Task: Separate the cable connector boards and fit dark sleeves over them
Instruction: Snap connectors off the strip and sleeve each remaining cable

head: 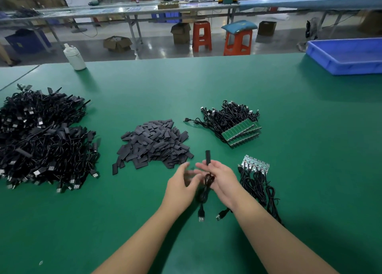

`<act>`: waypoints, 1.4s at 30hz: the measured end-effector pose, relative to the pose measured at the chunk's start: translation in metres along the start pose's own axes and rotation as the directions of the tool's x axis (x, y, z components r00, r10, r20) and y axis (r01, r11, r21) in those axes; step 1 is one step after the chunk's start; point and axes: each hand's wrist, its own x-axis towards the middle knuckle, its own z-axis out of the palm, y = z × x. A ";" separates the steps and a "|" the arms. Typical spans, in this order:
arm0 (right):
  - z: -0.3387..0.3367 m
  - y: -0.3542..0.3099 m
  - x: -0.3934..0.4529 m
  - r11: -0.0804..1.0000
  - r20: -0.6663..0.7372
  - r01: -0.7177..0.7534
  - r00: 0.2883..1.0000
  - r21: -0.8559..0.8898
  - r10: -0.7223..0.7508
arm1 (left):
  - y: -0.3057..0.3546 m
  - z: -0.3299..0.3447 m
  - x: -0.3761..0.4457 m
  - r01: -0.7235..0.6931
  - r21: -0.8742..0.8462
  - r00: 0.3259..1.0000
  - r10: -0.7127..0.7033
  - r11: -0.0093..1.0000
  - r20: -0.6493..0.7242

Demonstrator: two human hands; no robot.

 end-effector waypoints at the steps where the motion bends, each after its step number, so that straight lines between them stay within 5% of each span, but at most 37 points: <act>1: 0.001 -0.003 0.000 0.978 -0.008 0.003 1.000 0.208 -0.001 | 0.002 0.002 -0.002 0.011 0.002 0.999 -0.011 1.000 0.050; 3: 0.008 -0.006 0.000 0.897 -0.042 0.014 0.999 0.441 0.005 | 0.006 0.004 -0.005 -0.015 0.017 0.996 0.014 1.000 0.088; 6: 0.020 -0.005 0.000 0.885 -0.064 0.038 0.998 0.464 -0.010 | 0.011 0.003 -0.004 -0.034 -0.051 0.999 0.036 0.998 0.040; 8: 0.022 -0.010 -0.003 0.980 -0.068 0.097 0.994 0.174 -0.086 | 0.011 -0.006 -0.002 -0.044 -0.015 0.999 0.044 0.999 0.001; 9: 0.018 -0.014 -0.005 0.978 -0.074 0.156 0.983 -0.137 -0.167 | 0.010 -0.015 0.001 -0.040 0.009 0.999 0.040 0.999 -0.027; 10: 0.010 -0.020 -0.004 0.840 -0.073 0.211 0.956 -0.500 -0.284 | 0.006 -0.026 0.005 -0.030 0.036 0.997 0.032 0.999 -0.063; 12: -0.014 -0.033 0.000 0.287 0.031 0.213 0.849 -0.934 -0.527 | -0.004 -0.059 0.017 0.005 0.098 0.987 0.011 0.995 -0.161; 14: -0.044 -0.047 0.005 -0.090 0.100 0.058 0.805 -0.994 -0.584 | -0.020 -0.101 0.030 0.063 0.195 0.956 -0.002 0.979 -0.295; 16: -0.071 -0.058 0.008 -0.247 0.011 -0.140 0.852 -0.959 -0.524 | -0.041 -0.145 0.040 0.169 0.299 0.903 -0.025 0.939 -0.430; 18: -0.089 -0.064 0.009 -0.240 -0.125 -0.243 0.899 -0.940 -0.420 | -0.063 -0.180 0.047 0.308 0.373 0.862 -0.091 0.875 -0.499; 21: -0.099 -0.069 0.009 -0.053 -0.201 -0.234 0.914 -0.971 -0.351 | -0.087 -0.204 0.049 0.459 0.532 0.862 -0.211 0.711 -0.462; 27: -0.086 -0.073 0.005 0.082 -0.217 -0.202 0.896 -0.976 -0.387 | -0.104 -0.189 0.041 0.310 0.849 0.943 -0.026 0.428 -0.332; 32: -0.070 -0.078 0.004 0.175 -0.186 -0.125 0.902 -0.977 -0.390 | -0.067 -0.144 0.034 0.033 0.800 0.946 0.238 0.600 -0.217; 36: -0.049 -0.077 -0.003 0.190 -0.087 -0.015 0.922 -0.982 -0.377 | -0.002 -0.068 0.020 -0.249 0.390 0.965 0.263 0.887 0.018; 39: -0.034 -0.074 -0.007 0.168 -0.007 0.063 0.923 -0.984 -0.386 | 0.037 -0.007 0.012 -0.181 0.094 0.967 0.160 0.979 0.196; 42: -0.026 -0.074 -0.012 0.153 0.031 0.100 0.914 -0.983 -0.404 | 0.055 0.026 0.019 -0.048 0.005 0.976 0.045 0.999 0.211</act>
